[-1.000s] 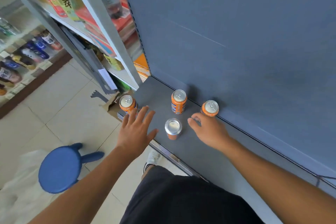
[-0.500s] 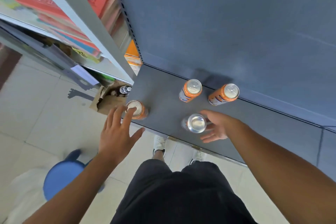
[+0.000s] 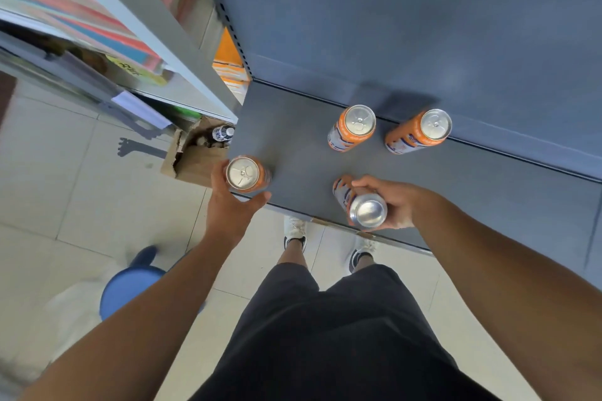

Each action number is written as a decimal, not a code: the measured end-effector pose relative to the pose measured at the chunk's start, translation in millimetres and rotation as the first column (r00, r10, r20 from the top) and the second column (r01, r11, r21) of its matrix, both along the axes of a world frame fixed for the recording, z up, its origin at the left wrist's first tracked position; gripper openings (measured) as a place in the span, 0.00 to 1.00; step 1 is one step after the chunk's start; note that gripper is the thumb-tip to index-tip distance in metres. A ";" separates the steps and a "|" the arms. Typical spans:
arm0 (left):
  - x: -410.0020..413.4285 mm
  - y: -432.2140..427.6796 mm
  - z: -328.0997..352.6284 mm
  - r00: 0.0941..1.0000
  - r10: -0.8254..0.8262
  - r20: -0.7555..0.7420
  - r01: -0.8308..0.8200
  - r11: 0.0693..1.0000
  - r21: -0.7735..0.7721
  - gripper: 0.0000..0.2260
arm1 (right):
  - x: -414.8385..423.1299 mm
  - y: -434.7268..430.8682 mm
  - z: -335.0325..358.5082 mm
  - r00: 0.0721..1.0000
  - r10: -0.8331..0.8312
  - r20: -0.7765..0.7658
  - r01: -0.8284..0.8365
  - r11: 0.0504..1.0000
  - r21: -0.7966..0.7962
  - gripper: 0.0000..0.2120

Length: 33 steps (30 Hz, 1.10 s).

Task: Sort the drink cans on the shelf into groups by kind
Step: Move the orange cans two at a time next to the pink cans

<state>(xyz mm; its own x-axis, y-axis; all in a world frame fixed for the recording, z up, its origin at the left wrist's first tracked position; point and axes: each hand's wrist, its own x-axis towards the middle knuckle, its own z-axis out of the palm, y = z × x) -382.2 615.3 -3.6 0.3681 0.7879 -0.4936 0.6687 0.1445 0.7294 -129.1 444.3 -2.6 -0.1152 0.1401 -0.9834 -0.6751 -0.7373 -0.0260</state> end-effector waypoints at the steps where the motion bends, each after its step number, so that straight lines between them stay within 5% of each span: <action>1: 2.8 1.5 -4.9 1.000 0.020 0.012 -0.020 1.000 -0.012 0.39 | -4.1 -2.6 0.6 1.000 0.018 0.020 -0.019 1.000 0.013 0.26; 13: 14.1 11.0 -19.5 0.997 0.051 0.059 -0.044 0.992 -0.120 0.29 | -45.8 -31.1 30.6 0.996 -0.020 0.091 0.009 0.992 0.127 0.15; 19: 16.3 19.3 4.3 0.990 0.001 0.139 0.017 0.991 -0.131 0.26 | -59.8 -14.4 47.5 0.980 -0.094 0.176 0.053 0.973 0.223 0.29; 24: 26.1 25.4 39.9 0.967 -0.052 0.249 0.093 0.983 -0.157 0.24 | -56.0 -7.5 63.7 0.984 -0.110 0.138 0.057 0.937 0.344 0.27; 33: 43.8 25.6 101.6 0.879 0.182 0.440 -0.044 0.951 -0.306 0.23 | -47.5 -2.7 94.9 0.952 -0.292 0.093 0.222 0.866 0.448 0.36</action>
<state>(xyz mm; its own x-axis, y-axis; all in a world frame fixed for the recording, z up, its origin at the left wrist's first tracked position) -338.4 640.9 98.0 0.5229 0.6930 -0.4962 0.2361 0.4416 0.8656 -176.6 441.7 92.3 0.1289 0.5542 -0.8223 -0.8009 -0.4308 -0.4159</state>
